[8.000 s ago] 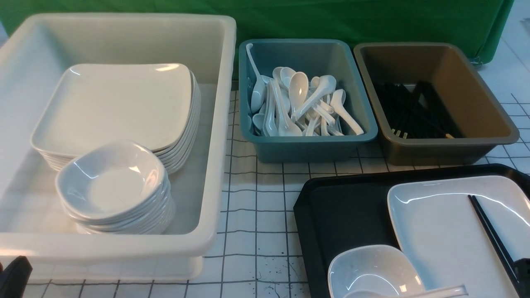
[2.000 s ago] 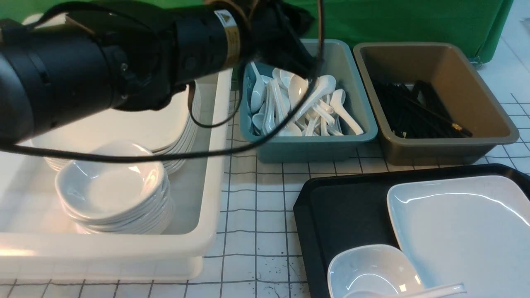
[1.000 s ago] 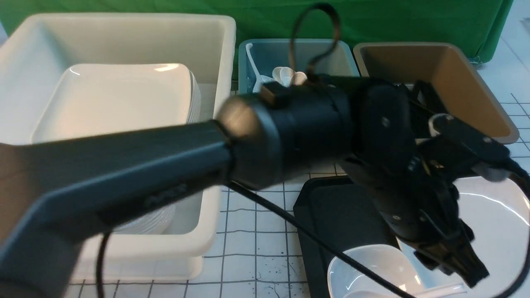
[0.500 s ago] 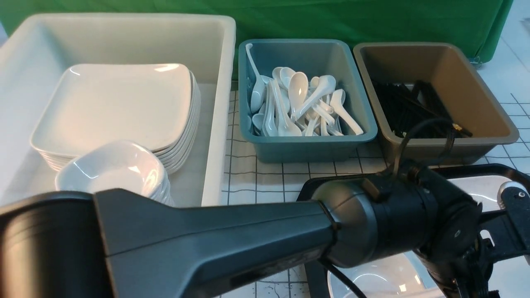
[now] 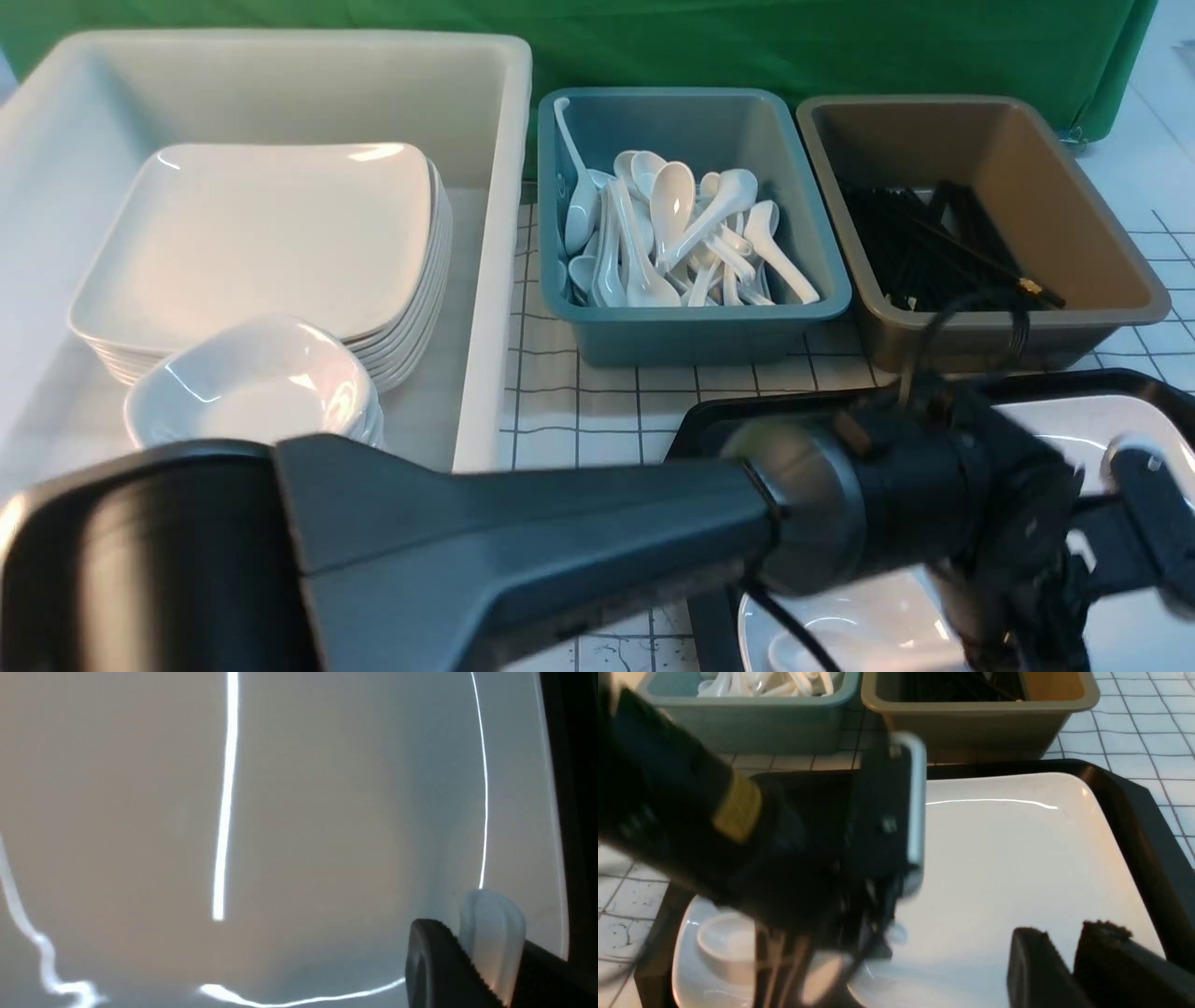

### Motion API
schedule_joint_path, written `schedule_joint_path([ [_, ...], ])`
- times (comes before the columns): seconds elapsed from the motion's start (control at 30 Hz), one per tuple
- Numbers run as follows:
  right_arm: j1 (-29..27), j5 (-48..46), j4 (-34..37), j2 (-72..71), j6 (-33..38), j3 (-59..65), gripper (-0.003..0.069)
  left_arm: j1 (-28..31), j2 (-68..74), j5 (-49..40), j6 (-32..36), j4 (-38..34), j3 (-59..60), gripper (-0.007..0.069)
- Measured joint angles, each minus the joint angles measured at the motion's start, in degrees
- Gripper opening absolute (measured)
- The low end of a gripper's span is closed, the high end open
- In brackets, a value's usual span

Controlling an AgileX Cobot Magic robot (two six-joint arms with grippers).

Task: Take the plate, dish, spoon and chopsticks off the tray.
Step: Use the left arm to grab a soup spoon from the plate, then use the left arm to put the soup spoon into the small storage box in the middle

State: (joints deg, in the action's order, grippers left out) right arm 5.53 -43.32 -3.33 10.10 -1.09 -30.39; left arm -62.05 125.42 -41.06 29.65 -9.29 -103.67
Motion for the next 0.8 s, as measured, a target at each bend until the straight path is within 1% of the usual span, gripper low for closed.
schedule_joint_path([
  [0.1, 0.0, 0.0, 0.0, 0.0, 0.0, 0.0, 0.0199, 1.6, -2.4, -0.3, -0.1, 0.1, -3.3, 0.0078],
  [0.2, 0.0, 0.0, 0.0, 0.0, 0.0, 0.0, 0.0202, 5.9, -5.9, 0.6, -2.4, 0.6, -8.5, 0.0078],
  [0.3, 0.0, 0.0, 0.0, 0.0, 0.0, 0.0, 0.0204, 11.9, -7.1, 4.0, -4.6, 1.7, -11.8, 0.0078],
  [0.33, 0.0, 0.0, 0.0, 0.0, 0.0, 0.0, 0.0204, 12.4, -7.1, 4.3, -5.0, 1.7, -12.0, 0.0078],
  [0.37, 0.0, 0.0, 0.0, 0.0, 0.0, 0.0, 0.0206, 16.6, -6.9, 7.5, -6.5, 1.9, -12.5, 0.0078],
  [0.4, 0.0, 0.0, 0.0, 0.0, 0.0, 0.0, 0.0207, 18.9, -6.5, 9.5, -7.6, 2.0, -12.6, 0.0078],
  [0.43, 0.0, 0.0, 0.0, 0.0, 0.0, 0.0, 0.0207, 19.3, -6.4, 9.9, -8.0, 2.0, -12.6, 0.0078],
  [0.47, 0.0, 0.0, 0.0, 0.0, 0.0, 0.0, 0.0209, 22.8, -5.2, 13.0, -9.9, 1.9, -12.6, 0.0078],
  [0.5, 0.0, 0.0, 0.0, 0.0, 0.0, 0.0, 0.0209, 23.2, -4.9, 13.4, -10.2, 1.9, -12.6, 0.0078],
  [0.53, 0.0, 0.0, 0.0, 0.0, 0.0, 0.0, 0.0209, 26.0, -3.8, 15.6, -11.9, 1.8, -12.6, 0.0078],
  [0.67, 0.0, 0.0, 0.0, 0.0, 0.0, 0.0, 0.0211, 32.2, -0.5, 23.5, -17.2, 0.2, -12.6, 0.0089],
  [0.73, 0.0, 0.0, 0.0, 0.0, 0.0, 0.0, 0.0213, 33.8, 0.5, 27.1, -18.1, -1.5, -12.6, 0.0102],
  [0.8, 0.0, 0.1, 0.0, 0.0, 0.0, 0.0, 0.0216, 35.1, 1.1, 30.4, -18.4, -3.3, -12.6, 0.0135],
])
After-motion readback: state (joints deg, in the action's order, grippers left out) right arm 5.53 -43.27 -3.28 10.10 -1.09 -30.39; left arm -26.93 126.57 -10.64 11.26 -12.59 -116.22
